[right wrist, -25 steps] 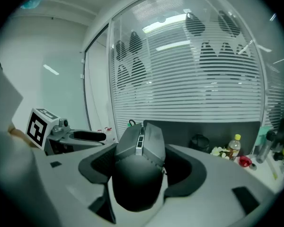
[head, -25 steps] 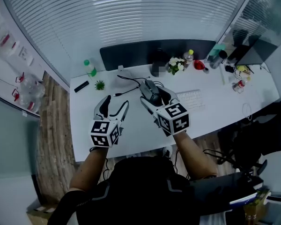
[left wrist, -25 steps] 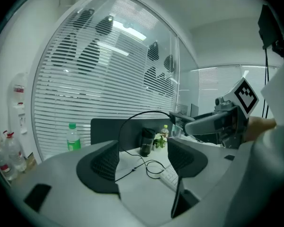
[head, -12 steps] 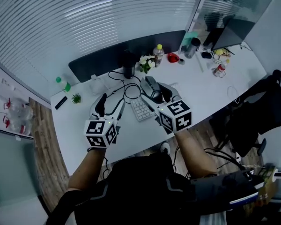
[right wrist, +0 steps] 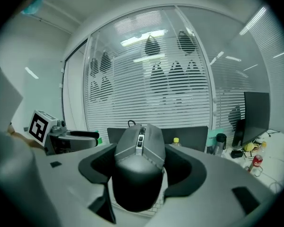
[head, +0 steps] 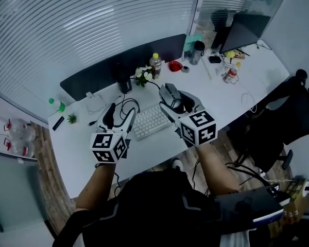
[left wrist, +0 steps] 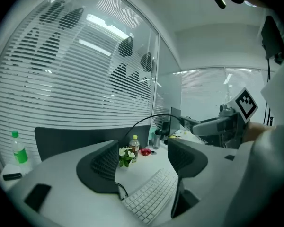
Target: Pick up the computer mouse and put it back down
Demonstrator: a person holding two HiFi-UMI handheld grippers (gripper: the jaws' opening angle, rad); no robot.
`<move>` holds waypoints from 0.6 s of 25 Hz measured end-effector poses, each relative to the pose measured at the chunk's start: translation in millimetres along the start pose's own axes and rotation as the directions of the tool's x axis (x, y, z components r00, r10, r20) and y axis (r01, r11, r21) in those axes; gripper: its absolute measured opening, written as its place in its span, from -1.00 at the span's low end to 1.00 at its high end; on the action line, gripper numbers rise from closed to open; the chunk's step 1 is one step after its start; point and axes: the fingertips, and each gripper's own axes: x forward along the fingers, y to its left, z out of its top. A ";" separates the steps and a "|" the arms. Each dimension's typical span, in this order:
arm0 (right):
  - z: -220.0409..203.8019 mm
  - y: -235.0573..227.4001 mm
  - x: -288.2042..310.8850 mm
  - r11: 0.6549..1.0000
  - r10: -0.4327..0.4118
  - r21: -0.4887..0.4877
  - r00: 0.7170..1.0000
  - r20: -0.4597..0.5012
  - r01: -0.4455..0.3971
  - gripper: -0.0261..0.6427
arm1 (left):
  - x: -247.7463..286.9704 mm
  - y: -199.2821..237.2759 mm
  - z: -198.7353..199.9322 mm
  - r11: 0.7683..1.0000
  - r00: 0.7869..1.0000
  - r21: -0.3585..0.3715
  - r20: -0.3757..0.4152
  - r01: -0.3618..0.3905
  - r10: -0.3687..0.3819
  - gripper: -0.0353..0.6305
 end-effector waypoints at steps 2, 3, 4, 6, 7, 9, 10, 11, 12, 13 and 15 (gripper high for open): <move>-1.0 -14.5 -6.8 1.000 0.002 0.005 1.000 0.005 -0.002 -0.04 | 9.2 -10.3 2.8 1.000 1.000 0.010 0.001 -0.005 0.005 0.11; -1.7 -21.8 -9.8 1.000 0.004 0.006 1.000 0.006 -0.004 -0.04 | 14.1 -16.1 3.4 1.000 1.000 0.013 -0.001 -0.005 0.005 0.11; -2.7 -29.1 -13.0 1.000 0.005 0.007 1.000 0.005 -0.005 -0.04 | 18.9 -22.6 3.5 1.000 1.000 0.014 -0.003 -0.004 0.004 0.11; -4.3 -44.9 -19.8 1.000 0.005 0.007 1.000 0.005 -0.005 -0.04 | 29.1 -36.3 3.3 1.000 1.000 0.007 -0.004 -0.002 0.002 0.11; -4.7 -53.1 -23.1 1.000 0.004 0.006 1.000 0.006 -0.004 -0.04 | 34.7 -43.1 3.2 1.000 1.000 0.002 -0.004 -0.001 0.001 0.11; -5.2 -69.4 -29.4 1.000 0.003 0.008 1.000 0.009 -0.003 -0.04 | 46.2 -56.2 2.8 1.000 1.000 -0.006 -0.007 0.001 -0.001 0.11; -5.6 -77.4 -32.5 1.000 0.001 0.009 1.000 0.011 -0.002 -0.04 | 52.0 -62.7 2.3 1.000 1.000 -0.005 -0.011 0.002 -0.002 0.11; -6.3 -85.4 -35.6 1.000 0.000 0.010 1.000 0.011 0.000 -0.04 | 57.8 -69.2 1.7 1.000 1.000 -0.003 -0.015 0.003 -0.003 0.11; -7.1 -93.4 -38.8 1.000 -0.001 0.010 1.000 0.010 0.001 -0.04 | 63.5 -75.6 0.8 1.000 1.000 -0.002 -0.018 0.003 -0.003 0.11; -7.9 -101.7 -41.9 1.000 -0.003 0.009 1.000 0.009 0.003 -0.04 | 69.4 -81.8 0.0 1.000 1.000 -0.002 -0.021 0.003 -0.003 0.11; -9.7 -118.7 -48.3 1.000 -0.006 0.006 1.000 0.008 0.006 -0.04 | 81.2 -94.5 -2.0 1.000 1.000 -0.006 -0.025 0.003 -0.003 0.11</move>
